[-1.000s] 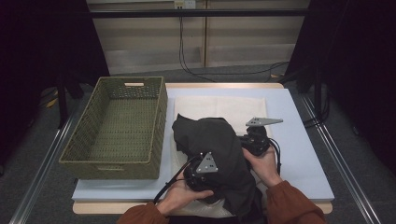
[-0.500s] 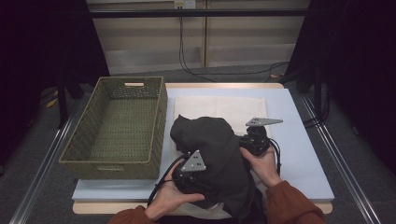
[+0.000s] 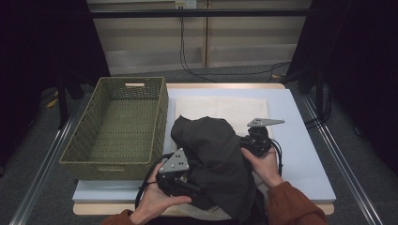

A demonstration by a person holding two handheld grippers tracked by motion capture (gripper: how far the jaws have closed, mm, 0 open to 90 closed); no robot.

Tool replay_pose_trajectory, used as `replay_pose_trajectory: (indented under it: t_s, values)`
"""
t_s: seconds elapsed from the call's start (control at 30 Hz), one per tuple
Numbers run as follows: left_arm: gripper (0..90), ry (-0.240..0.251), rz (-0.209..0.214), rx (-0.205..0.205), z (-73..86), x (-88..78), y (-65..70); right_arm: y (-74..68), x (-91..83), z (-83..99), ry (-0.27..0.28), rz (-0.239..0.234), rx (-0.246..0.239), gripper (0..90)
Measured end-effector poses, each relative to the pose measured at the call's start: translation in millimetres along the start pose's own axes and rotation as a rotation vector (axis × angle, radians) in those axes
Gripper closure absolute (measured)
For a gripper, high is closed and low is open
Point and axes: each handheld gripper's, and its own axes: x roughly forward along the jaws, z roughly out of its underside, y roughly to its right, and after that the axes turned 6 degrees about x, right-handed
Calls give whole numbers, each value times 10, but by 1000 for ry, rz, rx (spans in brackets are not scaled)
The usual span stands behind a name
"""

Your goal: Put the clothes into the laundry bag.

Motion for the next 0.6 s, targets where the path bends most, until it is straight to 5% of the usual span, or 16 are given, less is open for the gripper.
replay_pose_trajectory:
  t_s: [0.4,0.53,0.6]
  values:
    - [322,126,-64,-23,-164,-441,-121,5,-9,-2,-6,-8,-17,883]
    - [310,169,-95,-86,-257,-410,-286,1,-12,-4,-8,-8,-19,883]
    - [302,164,-102,-84,-298,-360,-346,-4,-12,-6,-8,-8,-23,883]
